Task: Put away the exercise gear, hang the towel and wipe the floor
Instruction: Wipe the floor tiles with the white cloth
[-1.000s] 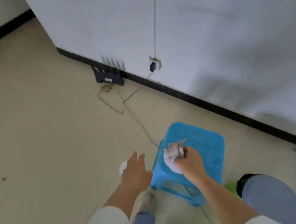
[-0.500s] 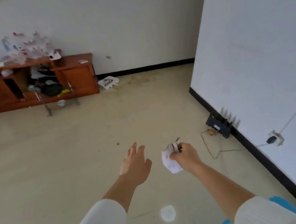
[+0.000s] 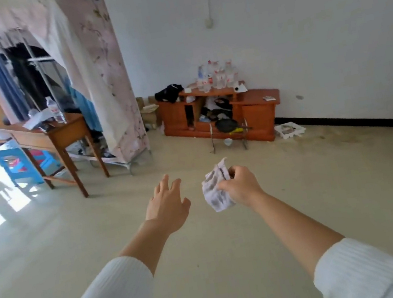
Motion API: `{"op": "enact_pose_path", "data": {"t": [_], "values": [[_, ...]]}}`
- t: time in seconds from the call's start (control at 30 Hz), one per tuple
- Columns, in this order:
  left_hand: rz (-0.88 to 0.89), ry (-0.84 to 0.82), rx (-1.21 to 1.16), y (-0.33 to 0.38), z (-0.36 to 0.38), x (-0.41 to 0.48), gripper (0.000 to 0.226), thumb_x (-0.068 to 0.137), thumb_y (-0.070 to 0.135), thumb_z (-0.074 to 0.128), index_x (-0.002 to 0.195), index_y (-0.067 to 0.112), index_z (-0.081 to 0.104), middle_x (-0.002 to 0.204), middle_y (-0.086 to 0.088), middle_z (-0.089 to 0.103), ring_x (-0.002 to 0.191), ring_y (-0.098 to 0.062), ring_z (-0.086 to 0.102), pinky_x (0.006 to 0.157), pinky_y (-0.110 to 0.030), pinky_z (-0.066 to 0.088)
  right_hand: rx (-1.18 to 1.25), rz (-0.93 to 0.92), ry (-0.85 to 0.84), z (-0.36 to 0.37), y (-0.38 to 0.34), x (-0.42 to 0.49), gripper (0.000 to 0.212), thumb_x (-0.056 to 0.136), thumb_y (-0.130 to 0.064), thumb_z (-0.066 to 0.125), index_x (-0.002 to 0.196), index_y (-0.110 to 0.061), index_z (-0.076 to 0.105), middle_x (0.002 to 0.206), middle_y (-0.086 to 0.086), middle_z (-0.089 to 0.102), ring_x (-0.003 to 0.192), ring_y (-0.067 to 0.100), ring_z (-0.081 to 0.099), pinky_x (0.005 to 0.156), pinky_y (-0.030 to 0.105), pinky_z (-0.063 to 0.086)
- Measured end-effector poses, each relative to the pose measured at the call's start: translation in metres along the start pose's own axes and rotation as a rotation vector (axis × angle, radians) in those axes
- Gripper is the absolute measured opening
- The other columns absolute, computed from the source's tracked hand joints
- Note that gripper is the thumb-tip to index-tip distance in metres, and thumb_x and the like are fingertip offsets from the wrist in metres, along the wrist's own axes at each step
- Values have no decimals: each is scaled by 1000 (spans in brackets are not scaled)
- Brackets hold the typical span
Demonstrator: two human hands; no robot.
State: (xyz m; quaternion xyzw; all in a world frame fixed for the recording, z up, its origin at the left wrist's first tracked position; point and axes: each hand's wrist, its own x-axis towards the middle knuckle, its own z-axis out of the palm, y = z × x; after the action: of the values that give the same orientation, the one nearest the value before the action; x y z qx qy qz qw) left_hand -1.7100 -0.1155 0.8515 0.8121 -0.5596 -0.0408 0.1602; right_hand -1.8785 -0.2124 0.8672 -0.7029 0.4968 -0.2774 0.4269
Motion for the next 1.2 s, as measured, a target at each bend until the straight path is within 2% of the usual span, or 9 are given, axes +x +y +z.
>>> {"op": "enact_pose_path", "data": {"t": [0.3, 0.4, 0.5, 0.6, 0.7, 0.77, 0.87, 0.97, 1.2], "values": [[-313, 240, -10, -224, -105, 43, 62, 93, 36, 56, 147, 21, 29, 159, -8, 14, 145, -29, 19, 110, -43, 37, -58, -254, -233, 213, -162, 89, 16, 79, -15, 66, 69, -16, 54, 69, 0, 60, 68, 21, 58, 58, 28, 44], [-400, 287, 11, -292, -133, 58, 61, 93, 35, 56, 147, 22, 29, 159, -8, 15, 145, -30, 19, 110, -43, 35, -51, -331, -350, 284, -206, 121, 6, 79, -10, 65, 82, -14, 62, 74, -2, 62, 73, 18, 60, 57, 24, 44], [-495, 331, 40, -369, -159, 84, 61, 94, 35, 54, 148, 21, 27, 160, -7, 13, 146, -30, 16, 110, -45, 35, -72, -412, -440, 364, -253, 165, 23, 79, -10, 66, 102, -14, 63, 88, -1, 64, 81, 17, 61, 59, 21, 42], [-598, 355, 52, -451, -184, 111, 62, 95, 36, 52, 149, 22, 25, 161, -6, 9, 147, -29, 13, 111, -45, 34, -78, -446, -541, 448, -306, 210, 21, 81, -11, 67, 101, -17, 62, 92, 0, 66, 78, 11, 60, 61, 21, 46], [-680, 359, 70, -527, -211, 129, 61, 95, 34, 51, 149, 20, 26, 160, -7, 10, 146, -28, 14, 113, -44, 31, -84, -479, -640, 528, -357, 241, 26, 81, -9, 66, 106, -15, 63, 97, 2, 66, 85, 14, 61, 72, 26, 50], [-737, 384, 74, -576, -229, 140, 60, 95, 32, 51, 149, 19, 27, 160, -7, 12, 146, -28, 14, 114, -44, 30, -118, -510, -674, 579, -390, 255, 23, 81, -10, 65, 104, -12, 64, 91, 2, 62, 81, 16, 57, 70, 27, 46], [-802, 416, 77, -645, -253, 155, 59, 93, 30, 51, 147, 19, 29, 159, -8, 13, 145, -28, 16, 112, -44, 30, -149, -559, -715, 654, -433, 270, 18, 78, -11, 64, 96, -9, 61, 85, 4, 61, 78, 19, 58, 67, 32, 50], [-846, 432, 105, -717, -271, 169, 59, 93, 30, 49, 147, 19, 29, 159, -9, 14, 144, -27, 16, 111, -44, 32, -124, -648, -760, 731, -472, 281, 7, 82, -6, 62, 86, -10, 57, 78, 4, 58, 78, 18, 58, 62, 25, 46], [-912, 450, 152, -910, -315, 213, 59, 93, 29, 48, 147, 18, 29, 159, -10, 13, 145, -27, 14, 110, -42, 30, -112, -767, -756, 909, -574, 318, 12, 80, 2, 55, 84, -10, 53, 69, -3, 50, 69, 12, 50, 54, 19, 35]]}}
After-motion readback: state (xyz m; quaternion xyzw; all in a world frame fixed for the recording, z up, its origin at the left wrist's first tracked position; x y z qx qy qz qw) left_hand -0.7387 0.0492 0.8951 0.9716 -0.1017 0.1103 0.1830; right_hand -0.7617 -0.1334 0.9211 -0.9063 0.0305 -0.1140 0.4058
